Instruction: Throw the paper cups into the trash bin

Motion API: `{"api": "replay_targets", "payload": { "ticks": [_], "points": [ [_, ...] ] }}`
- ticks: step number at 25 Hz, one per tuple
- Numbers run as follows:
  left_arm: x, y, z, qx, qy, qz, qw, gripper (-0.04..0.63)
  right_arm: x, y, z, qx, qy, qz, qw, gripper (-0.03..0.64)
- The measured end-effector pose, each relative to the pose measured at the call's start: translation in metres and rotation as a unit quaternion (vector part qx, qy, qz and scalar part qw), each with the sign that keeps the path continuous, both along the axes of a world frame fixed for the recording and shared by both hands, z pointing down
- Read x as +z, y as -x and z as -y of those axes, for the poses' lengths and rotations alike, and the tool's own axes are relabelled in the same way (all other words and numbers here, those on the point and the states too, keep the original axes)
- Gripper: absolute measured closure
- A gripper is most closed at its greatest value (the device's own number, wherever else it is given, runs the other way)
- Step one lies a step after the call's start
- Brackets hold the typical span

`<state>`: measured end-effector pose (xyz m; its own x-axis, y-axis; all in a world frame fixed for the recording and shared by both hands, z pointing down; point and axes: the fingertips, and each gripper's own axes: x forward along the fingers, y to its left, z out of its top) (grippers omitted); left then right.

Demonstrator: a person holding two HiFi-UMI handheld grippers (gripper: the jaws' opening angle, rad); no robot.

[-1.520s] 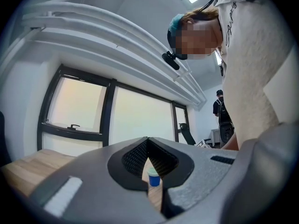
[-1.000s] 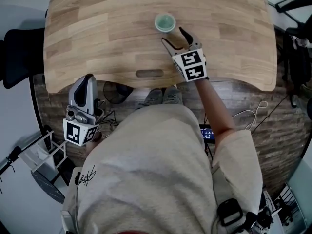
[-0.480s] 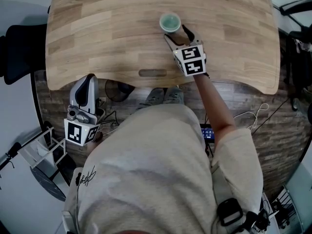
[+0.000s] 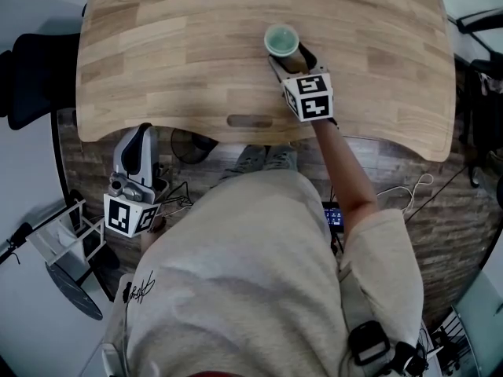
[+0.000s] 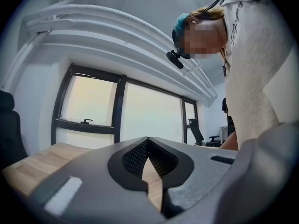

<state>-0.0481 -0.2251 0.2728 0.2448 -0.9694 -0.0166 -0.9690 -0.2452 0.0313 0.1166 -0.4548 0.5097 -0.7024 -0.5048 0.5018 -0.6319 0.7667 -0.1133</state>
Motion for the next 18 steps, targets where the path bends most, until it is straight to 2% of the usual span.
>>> {"api": "replay_targets", "payload": {
  "ticks": [18],
  "points": [
    [0.014,-0.003,-0.003,-0.010,0.025,0.033,0.9991,0.592,0.004,0.010,0.009,-0.029,-0.033,-0.016,0.999,0.327]
  ]
}}
